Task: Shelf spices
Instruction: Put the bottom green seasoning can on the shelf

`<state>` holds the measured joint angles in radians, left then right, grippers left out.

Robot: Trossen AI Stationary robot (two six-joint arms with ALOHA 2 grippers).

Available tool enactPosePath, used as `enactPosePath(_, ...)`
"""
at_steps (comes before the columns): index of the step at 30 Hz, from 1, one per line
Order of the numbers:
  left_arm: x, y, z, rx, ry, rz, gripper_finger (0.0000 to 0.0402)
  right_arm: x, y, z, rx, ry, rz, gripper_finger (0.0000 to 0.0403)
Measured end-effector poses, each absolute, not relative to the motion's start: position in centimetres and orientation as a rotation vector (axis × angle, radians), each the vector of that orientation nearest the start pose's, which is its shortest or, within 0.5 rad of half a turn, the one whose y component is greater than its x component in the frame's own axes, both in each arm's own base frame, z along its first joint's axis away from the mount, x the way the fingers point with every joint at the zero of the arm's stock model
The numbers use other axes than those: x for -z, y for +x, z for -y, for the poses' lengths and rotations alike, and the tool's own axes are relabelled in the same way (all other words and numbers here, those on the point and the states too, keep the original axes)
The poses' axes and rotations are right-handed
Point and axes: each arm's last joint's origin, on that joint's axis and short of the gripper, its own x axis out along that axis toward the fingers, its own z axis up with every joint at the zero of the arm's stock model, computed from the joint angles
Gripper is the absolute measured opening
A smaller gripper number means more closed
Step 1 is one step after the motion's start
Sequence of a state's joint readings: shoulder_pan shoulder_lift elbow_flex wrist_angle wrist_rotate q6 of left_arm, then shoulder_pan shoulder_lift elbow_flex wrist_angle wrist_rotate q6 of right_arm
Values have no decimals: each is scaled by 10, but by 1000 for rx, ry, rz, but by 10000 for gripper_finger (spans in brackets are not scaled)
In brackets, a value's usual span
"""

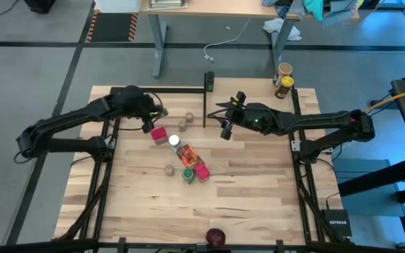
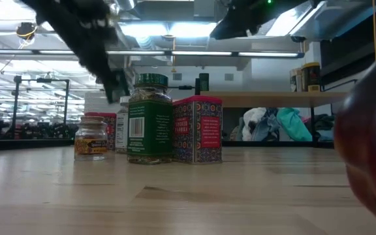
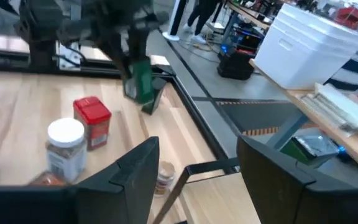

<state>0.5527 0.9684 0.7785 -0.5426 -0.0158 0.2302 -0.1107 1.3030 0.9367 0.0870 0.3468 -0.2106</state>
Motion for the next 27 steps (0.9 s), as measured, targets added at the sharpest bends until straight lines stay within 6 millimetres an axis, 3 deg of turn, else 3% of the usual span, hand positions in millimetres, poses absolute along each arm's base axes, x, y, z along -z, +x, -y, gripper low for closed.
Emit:
enactPosePath(5, -298, 162, -83, -414, 50, -627, 109, -301, 290, 39, 318, -189, -304, 221)
enactPosePath(11, -306, 179, -56, -250, 102, -523, 109, -302, 293, 31, 163, -91, -263, 221)
enactPosePath(22, -286, 242, -18, -28, 188, -460, 109, -274, 322, 2, 41, -107, -271, 282)
enactPosePath(27, -266, 264, -10, 19, 207, -495, 109, -268, 336, -1, 64, -89, -294, 283)
